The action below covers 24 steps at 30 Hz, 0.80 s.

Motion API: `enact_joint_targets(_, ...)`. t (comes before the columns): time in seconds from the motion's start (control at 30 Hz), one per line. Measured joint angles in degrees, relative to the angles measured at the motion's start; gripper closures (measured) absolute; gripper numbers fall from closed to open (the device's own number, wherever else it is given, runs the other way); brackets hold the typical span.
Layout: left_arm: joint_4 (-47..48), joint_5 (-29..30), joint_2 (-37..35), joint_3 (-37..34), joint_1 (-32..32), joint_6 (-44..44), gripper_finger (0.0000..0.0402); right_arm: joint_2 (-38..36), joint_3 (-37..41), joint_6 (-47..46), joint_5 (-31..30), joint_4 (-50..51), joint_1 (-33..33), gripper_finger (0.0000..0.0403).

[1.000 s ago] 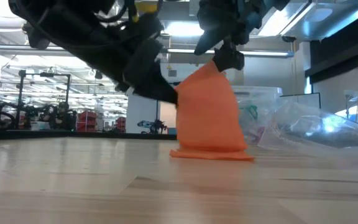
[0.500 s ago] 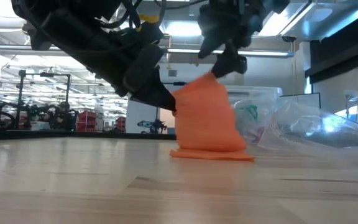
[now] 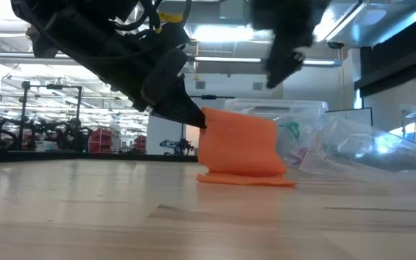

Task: Roll bandage
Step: Roll the orange bandage

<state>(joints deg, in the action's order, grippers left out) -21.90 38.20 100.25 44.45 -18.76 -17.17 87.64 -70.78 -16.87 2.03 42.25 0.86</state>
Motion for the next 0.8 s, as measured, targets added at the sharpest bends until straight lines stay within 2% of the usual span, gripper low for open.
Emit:
enact_joint_targets(0.13,-0.01,0.04,0.00,-0.01,0.00,0.62,0.0402,-4.57,6.63,2.60,-4.92,-1.26,6.05,0.0091)
enact_joint_targets(0.27,-0.14,0.04,0.00,-0.01,0.00,0.70,0.0402,-5.25,15.43,-1.57,-10.63,-7.84,11.24,0.0090)
enact_joint_targets(0.4,-0.10,0.04,0.00,-0.01,0.00,0.75,0.0402,-2.84,23.10,-6.63,-10.66,-20.36,13.81,0.0091)
enact_joint_targets(0.57,-0.19,0.07,0.00,0.00,0.00,1.09,0.0402,0.08,31.10,-6.92,-11.52,-40.00,14.91,0.0096)
enact_joint_targets(0.67,-0.18,0.07,0.00,0.00,0.00,1.08,0.0402,2.71,34.14,-6.91,-12.56,-50.07,14.91,0.0114)
enact_joint_targets(0.8,-0.25,0.07,0.00,-0.01,0.00,1.05,0.0402,7.39,34.90,-6.74,-12.96,-57.34,14.91,0.0154)
